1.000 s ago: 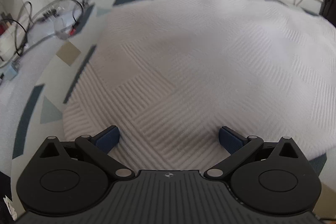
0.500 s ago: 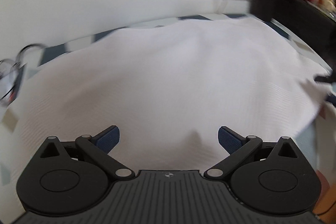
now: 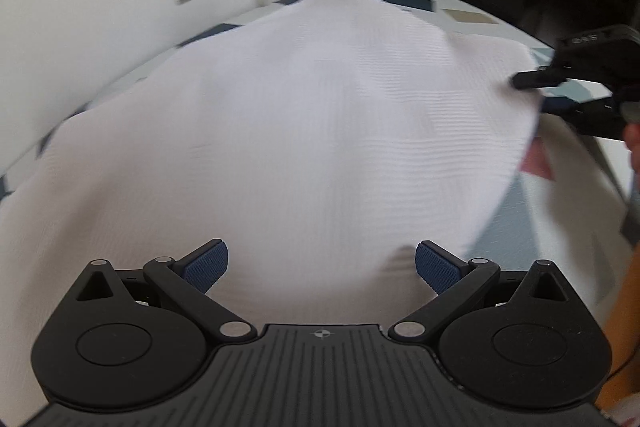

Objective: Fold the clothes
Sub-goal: 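Grasp the folded shirt corner with the right gripper and lift it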

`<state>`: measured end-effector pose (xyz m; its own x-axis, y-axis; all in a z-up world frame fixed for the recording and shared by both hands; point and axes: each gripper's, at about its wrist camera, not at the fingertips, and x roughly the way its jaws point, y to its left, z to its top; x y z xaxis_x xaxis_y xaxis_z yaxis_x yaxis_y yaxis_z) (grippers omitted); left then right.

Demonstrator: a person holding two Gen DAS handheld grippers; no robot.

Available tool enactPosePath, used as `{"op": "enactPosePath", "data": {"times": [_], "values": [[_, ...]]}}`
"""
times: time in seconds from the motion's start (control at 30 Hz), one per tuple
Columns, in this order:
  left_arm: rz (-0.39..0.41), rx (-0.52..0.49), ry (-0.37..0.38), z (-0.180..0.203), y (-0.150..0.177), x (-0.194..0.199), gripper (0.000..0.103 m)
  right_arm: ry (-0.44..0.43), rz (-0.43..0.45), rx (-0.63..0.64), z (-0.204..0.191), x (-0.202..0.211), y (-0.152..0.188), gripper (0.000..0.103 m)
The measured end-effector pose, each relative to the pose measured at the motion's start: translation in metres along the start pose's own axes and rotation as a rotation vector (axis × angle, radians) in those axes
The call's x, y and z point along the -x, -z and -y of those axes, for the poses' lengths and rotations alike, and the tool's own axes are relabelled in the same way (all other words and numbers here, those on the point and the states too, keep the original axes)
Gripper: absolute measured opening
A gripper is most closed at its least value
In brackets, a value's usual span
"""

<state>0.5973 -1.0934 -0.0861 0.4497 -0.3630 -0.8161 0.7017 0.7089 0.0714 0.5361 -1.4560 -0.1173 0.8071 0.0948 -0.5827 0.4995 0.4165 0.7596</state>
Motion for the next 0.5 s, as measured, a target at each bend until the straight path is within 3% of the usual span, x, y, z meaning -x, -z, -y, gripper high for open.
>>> {"op": "enactPosePath", "data": {"times": [0.07,0.13,0.17,0.27,0.37,0.5], "values": [[-0.005,-0.035,0.016,0.010,0.001,-0.001,0.102,-0.031,-0.008,0.000,0.001,0.001,-0.003,0.017],[-0.018,-0.057,0.005,0.014,0.004,-0.003,0.102,-0.026,-0.018,-0.002,0.003,0.000,-0.005,0.025],[-0.027,-0.050,0.000,0.013,0.006,-0.004,0.102,-0.004,-0.012,-0.005,0.004,-0.001,-0.006,0.035],[-0.049,0.016,0.000,0.001,0.014,-0.003,0.102,-0.012,0.022,-0.008,0.006,-0.003,-0.009,0.035],[-0.073,0.098,-0.012,-0.017,0.024,-0.002,0.102,0.007,0.015,0.019,0.000,-0.012,-0.009,0.016],[-0.090,0.194,-0.042,-0.043,0.035,0.004,0.102,-0.017,0.030,-0.041,0.004,-0.011,-0.020,0.012]]}}
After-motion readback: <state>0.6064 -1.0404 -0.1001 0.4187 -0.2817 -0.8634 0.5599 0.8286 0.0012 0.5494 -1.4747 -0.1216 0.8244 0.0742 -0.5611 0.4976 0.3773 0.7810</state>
